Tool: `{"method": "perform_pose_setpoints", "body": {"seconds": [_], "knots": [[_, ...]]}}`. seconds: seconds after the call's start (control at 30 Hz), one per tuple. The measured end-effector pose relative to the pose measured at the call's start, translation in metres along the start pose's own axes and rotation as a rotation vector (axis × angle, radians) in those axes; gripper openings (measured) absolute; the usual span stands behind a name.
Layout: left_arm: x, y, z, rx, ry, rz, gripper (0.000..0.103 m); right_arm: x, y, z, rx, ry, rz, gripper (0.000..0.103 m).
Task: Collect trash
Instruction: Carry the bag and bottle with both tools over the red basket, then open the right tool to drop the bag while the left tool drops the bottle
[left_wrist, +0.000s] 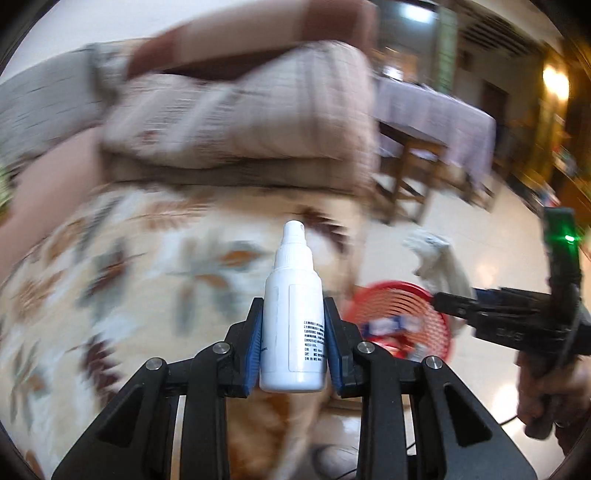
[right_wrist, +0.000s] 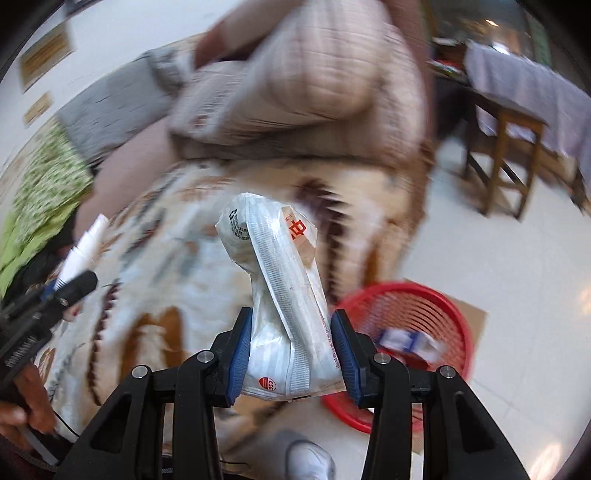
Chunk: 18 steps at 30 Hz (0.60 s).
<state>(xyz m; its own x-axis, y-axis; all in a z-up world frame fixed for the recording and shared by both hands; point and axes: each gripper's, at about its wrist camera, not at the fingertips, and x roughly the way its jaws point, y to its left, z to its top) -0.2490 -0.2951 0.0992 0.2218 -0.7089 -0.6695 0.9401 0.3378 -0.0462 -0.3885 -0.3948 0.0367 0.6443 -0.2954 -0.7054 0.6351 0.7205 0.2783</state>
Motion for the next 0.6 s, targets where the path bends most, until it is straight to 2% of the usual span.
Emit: {"method": "perform_pose_setpoints", "body": {"seconds": [0.07, 0.17, 0.37, 0.4, 0.43, 0.47, 0.5, 0.6], "knots": [[0.019, -0.023, 0.007, 0.038, 0.038, -0.058, 0.029, -0.002, -0.029, -0.005, 0.054, 0.013, -0.031, 0.046], [0.045, -0.043, 0.016, 0.031, 0.110, -0.162, 0.029, -0.005, -0.057, -0.009, 0.103, 0.017, -0.057, 0.046], [0.080, -0.071, 0.028, 0.049, 0.181, -0.223, 0.029, 0.003, -0.093, -0.007, 0.151, 0.034, -0.088, 0.047], [0.084, -0.073, 0.029, 0.046, 0.184, -0.222, 0.036, 0.006, -0.096, -0.008, 0.156, 0.038, -0.089, 0.047], [0.088, -0.074, 0.029, 0.039, 0.190, -0.219, 0.055, 0.011, -0.099, -0.007, 0.160, 0.045, -0.093, 0.049], [0.091, -0.073, 0.031, 0.024, 0.193, -0.205, 0.063, 0.016, -0.102, -0.007, 0.162, 0.058, -0.102, 0.050], [0.091, -0.071, 0.031, 0.009, 0.185, -0.193, 0.066, 0.022, -0.104, -0.007, 0.158, 0.068, -0.104, 0.050], [0.079, -0.061, 0.032, -0.021, 0.154, -0.187, 0.066, 0.033, -0.111, -0.010, 0.158, 0.103, -0.132, 0.052]]}}
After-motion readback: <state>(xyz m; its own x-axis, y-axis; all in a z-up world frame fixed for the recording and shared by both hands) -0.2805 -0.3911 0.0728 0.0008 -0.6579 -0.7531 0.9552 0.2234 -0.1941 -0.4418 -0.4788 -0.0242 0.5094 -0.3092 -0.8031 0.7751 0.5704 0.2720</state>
